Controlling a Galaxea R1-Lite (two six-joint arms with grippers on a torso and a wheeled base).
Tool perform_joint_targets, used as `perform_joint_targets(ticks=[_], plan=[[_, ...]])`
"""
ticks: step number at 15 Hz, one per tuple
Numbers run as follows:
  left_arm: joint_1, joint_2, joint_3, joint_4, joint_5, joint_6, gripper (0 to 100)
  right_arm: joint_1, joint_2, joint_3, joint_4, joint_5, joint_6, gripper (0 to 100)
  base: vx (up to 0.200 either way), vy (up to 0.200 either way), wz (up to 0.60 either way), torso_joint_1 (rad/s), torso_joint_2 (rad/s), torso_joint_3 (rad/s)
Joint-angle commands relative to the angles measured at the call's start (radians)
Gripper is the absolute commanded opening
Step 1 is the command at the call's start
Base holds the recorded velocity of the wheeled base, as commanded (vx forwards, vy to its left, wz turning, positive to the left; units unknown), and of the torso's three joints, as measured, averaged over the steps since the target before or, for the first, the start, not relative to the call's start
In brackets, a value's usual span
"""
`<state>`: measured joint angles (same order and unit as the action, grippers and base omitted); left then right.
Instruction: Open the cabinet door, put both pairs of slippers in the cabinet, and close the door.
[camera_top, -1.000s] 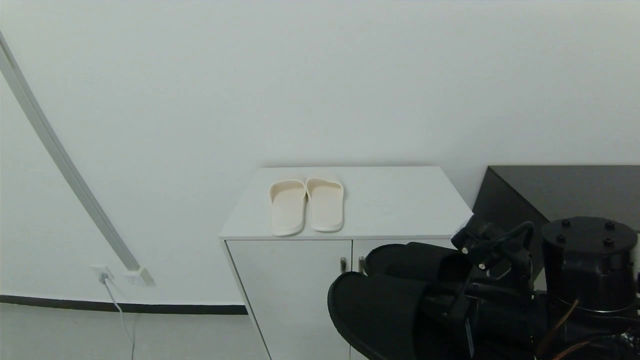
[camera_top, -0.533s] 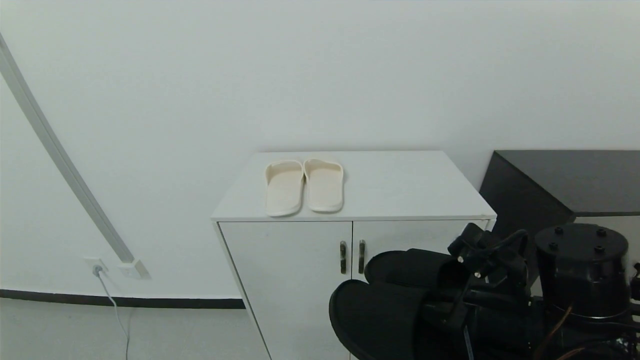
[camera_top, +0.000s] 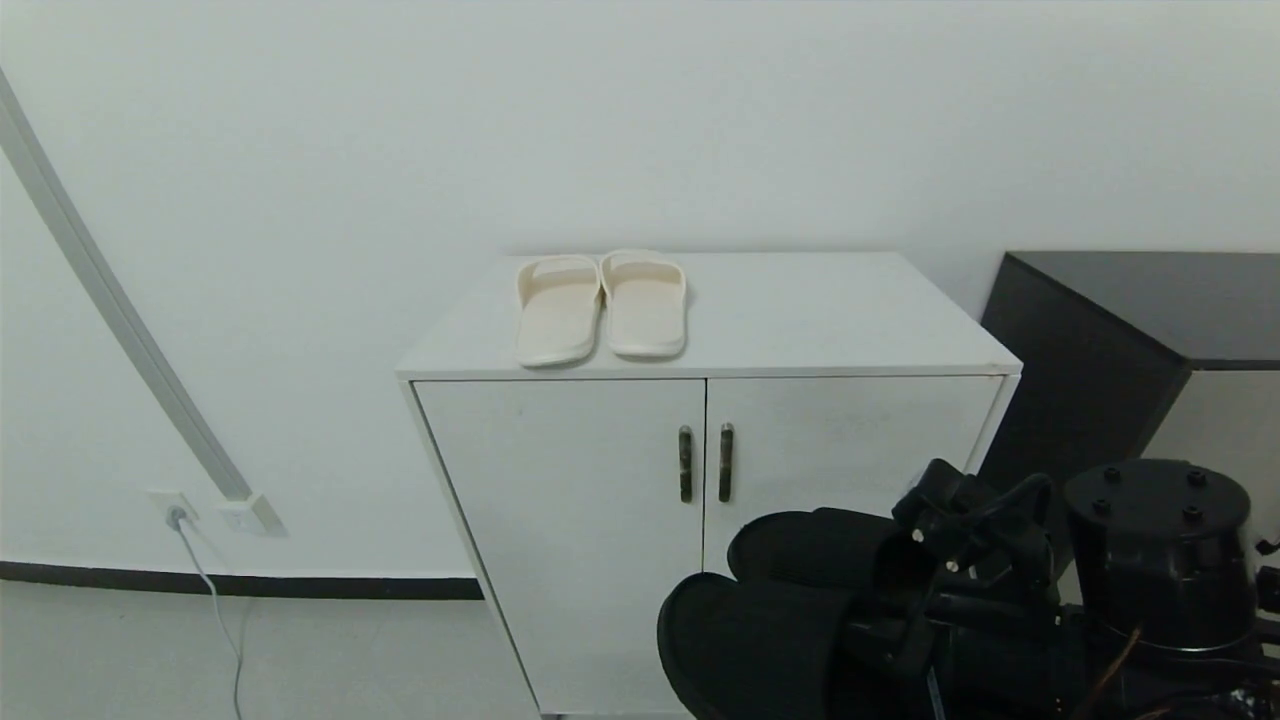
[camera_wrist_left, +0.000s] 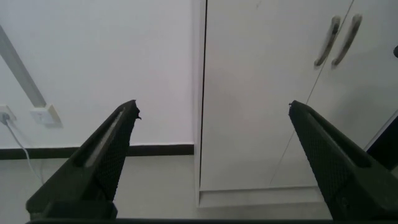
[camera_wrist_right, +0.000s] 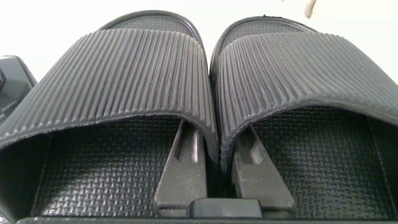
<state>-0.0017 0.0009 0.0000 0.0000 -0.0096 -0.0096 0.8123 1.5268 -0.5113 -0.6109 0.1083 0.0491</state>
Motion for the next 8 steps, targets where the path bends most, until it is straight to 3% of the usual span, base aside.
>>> perform_joint_targets(ticks=[1, 8], plan=[[0.000, 0.001, 0.000, 0.000, -0.001, 0.005, 100, 0.001, 0.004, 0.007, -0.006, 0.001, 0.000, 0, 0.000, 0.000, 0.00, -0.183, 0.51, 0.320], [-0.003, 0.014, -0.002, 0.002, -0.009, 0.014, 100, 0.011, 0.009, 0.017, -0.015, 0.001, -0.012, 0, 0.000, 0.000, 0.00, -0.157, 0.49, 0.325]])
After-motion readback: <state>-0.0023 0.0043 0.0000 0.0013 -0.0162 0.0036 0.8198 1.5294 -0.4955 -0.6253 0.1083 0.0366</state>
